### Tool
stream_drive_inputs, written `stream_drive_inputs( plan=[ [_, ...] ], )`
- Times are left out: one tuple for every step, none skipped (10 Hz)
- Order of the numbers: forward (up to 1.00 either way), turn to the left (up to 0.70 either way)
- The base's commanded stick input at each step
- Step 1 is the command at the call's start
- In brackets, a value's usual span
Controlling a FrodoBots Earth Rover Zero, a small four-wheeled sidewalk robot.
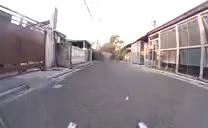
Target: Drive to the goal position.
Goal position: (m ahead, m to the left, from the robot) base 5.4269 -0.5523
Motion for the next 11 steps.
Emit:
stream_drive_inputs(
  plan=[
    [0.70, 0.00],
    [0.70, 0.00],
    [0.70, 0.00],
    [0.70, 0.00],
    [0.70, 0.00],
    [0.70, 0.00],
    [0.70, 0.00],
    [0.70, 0.00],
    [0.70, 0.00],
    [0.70, 0.00],
    [0.70, 0.00]
  ],
)
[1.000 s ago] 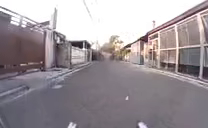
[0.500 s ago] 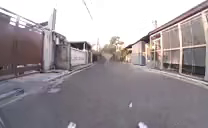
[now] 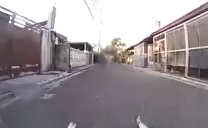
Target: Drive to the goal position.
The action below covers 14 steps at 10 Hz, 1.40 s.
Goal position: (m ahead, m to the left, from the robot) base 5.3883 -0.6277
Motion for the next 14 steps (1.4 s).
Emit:
stream_drive_inputs(
  plan=[
    [0.70, 0.00],
    [0.70, 0.00],
    [0.70, 0.00],
    [0.70, 0.00],
    [0.70, 0.00],
    [0.70, 0.00],
    [0.70, 0.00],
    [0.70, 0.00],
    [0.70, 0.00],
    [0.70, 0.00],
    [0.70, 0.00],
    [0.70, 0.00],
    [0.70, 0.00],
    [0.70, 0.00]
  ],
)
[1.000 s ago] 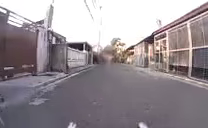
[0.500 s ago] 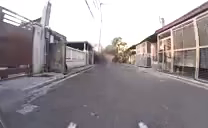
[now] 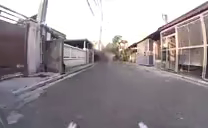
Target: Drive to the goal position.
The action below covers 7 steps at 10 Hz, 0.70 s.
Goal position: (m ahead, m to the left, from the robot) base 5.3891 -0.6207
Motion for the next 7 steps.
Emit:
stream_drive_inputs(
  plan=[
    [0.70, 0.00],
    [0.70, 0.00],
    [0.70, 0.00],
    [0.70, 0.00],
    [0.70, 0.00],
    [0.70, 0.00],
    [0.70, 0.00]
  ],
)
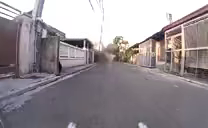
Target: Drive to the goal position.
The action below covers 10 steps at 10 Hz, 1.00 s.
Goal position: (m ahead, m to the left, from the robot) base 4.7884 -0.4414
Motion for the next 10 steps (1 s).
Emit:
stream_drive_inputs(
  plan=[
    [0.70, 0.00],
    [0.70, 0.00],
    [0.70, 0.00],
    [0.70, 0.00],
    [0.70, 0.00],
    [0.70, 0.00],
    [0.70, 0.00],
    [0.70, 0.00],
    [0.70, 0.00],
    [0.70, 0.00]
  ],
)
